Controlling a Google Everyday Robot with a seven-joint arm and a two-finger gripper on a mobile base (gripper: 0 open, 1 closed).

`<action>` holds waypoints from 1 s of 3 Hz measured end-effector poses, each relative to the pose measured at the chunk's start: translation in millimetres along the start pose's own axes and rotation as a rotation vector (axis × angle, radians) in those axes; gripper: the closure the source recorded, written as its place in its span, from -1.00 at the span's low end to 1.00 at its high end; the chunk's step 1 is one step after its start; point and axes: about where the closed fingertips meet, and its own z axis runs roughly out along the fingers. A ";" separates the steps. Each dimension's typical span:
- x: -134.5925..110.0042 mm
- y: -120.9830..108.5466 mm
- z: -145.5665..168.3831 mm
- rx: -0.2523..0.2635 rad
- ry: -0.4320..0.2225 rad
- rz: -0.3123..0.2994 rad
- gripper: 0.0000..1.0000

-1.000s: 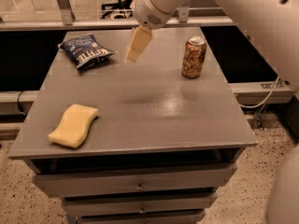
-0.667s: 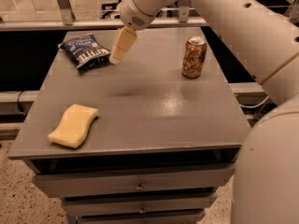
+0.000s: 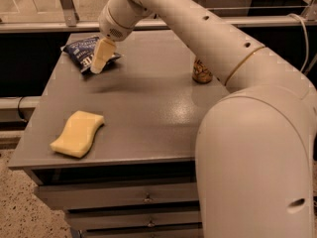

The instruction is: Move blue chip bag near sponge

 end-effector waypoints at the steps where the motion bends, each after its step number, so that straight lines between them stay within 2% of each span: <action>1: -2.9 -4.3 28.3 -0.026 -0.001 0.011 -1.00; 2: 0.8 -3.1 54.8 -0.068 0.012 0.030 -1.00; 3: 3.7 -1.7 66.6 -0.090 0.022 0.040 -1.00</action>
Offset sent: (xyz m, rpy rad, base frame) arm 0.0297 0.0403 -0.0455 -0.0217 0.0933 0.0148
